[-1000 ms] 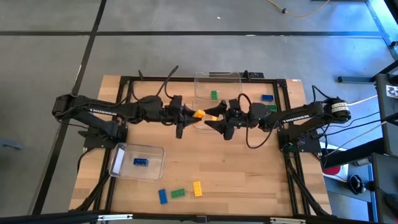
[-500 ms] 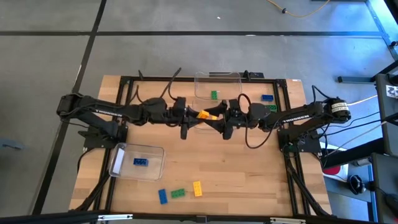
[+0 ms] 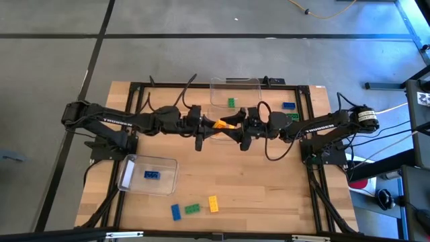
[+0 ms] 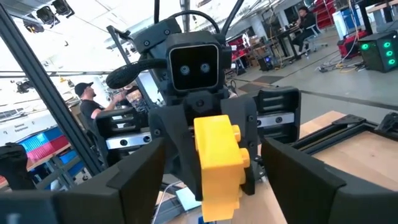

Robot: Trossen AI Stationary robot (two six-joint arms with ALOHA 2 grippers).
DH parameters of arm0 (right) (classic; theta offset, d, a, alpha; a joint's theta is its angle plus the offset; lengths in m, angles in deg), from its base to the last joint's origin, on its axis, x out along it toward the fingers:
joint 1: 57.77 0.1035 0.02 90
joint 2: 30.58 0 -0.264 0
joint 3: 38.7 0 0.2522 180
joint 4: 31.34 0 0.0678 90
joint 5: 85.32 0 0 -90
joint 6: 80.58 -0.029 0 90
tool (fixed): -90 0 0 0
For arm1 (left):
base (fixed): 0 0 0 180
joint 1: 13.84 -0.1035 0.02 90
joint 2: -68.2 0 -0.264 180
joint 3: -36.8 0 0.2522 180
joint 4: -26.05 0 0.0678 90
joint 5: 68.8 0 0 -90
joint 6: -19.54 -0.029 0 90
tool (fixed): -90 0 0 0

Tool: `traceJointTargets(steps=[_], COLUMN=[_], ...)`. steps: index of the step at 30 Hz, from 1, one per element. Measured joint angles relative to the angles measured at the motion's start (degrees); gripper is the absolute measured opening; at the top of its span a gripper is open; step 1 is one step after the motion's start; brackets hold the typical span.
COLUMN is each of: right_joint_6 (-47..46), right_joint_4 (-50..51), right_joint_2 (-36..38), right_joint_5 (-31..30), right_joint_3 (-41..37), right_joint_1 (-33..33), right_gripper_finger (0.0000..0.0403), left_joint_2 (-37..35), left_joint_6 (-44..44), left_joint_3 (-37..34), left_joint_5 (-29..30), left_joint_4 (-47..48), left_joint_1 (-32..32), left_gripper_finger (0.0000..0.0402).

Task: Sort & place blocks by color
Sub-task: Put the top yellow game piece into the center transparent bin

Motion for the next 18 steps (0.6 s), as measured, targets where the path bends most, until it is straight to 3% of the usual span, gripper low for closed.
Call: traceJointTargets(steps=[18], right_joint_6=[0.06], right_joint_4=[-0.02], right_joint_2=[0.02], right_joint_5=[1.41], right_joint_3=[-0.02], right_joint_1=[-0.04], right_gripper_finger=[0.0257], left_joint_2=[0.00], left_joint_6=[0.15], left_joint_3=[0.00], left_joint_5=[-1.11], left_joint_4=[0.21], left_joint_1=[-0.02], left_gripper_finger=[0.0081])
